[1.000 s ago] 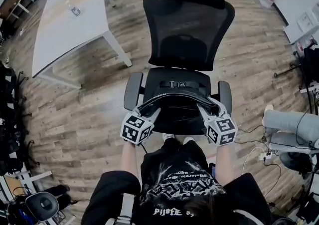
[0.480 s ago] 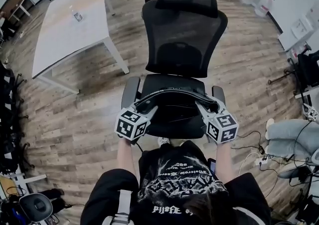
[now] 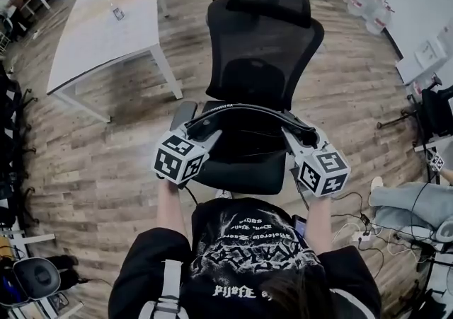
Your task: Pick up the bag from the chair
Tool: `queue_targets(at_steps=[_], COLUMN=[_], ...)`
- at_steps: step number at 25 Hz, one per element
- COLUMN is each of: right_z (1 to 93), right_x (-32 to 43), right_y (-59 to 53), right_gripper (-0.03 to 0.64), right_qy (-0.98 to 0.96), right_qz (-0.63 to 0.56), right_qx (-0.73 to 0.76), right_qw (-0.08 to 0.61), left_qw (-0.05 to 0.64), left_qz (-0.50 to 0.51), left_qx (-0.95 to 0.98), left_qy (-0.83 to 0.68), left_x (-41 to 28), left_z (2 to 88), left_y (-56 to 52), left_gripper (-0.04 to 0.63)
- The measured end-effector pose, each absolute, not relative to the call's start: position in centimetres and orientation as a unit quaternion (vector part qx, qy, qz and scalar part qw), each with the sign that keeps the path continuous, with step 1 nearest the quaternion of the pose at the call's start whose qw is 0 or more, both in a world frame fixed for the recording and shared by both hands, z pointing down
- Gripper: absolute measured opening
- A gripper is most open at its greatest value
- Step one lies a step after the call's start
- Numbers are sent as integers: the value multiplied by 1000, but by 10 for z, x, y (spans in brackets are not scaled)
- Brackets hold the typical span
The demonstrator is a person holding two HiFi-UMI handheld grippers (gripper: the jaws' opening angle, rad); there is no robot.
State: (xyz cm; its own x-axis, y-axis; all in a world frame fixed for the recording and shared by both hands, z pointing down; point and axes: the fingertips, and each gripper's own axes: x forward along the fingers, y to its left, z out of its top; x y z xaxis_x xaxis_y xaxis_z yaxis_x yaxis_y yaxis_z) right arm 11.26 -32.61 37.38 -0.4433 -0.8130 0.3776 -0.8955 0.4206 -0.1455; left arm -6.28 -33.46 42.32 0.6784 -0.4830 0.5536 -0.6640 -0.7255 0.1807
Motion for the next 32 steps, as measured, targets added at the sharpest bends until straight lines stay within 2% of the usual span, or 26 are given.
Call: queue_targets(at_steps=[17,32], right_z=[287,261], right_x=[131,147], right_y=[-323,-324], right_gripper=[166,166], right_qy=[-837,-843], right_qz=[107,77], right_qx=[530,526], right_qw=[90,82], left_qw=[103,84], left_qz=[213,186], left_qx=[916,915], left_qy=[-324,-348], left_x=[-44,-29], left_z=[330,303], left_y=[-340,-344], left_gripper=[78,66])
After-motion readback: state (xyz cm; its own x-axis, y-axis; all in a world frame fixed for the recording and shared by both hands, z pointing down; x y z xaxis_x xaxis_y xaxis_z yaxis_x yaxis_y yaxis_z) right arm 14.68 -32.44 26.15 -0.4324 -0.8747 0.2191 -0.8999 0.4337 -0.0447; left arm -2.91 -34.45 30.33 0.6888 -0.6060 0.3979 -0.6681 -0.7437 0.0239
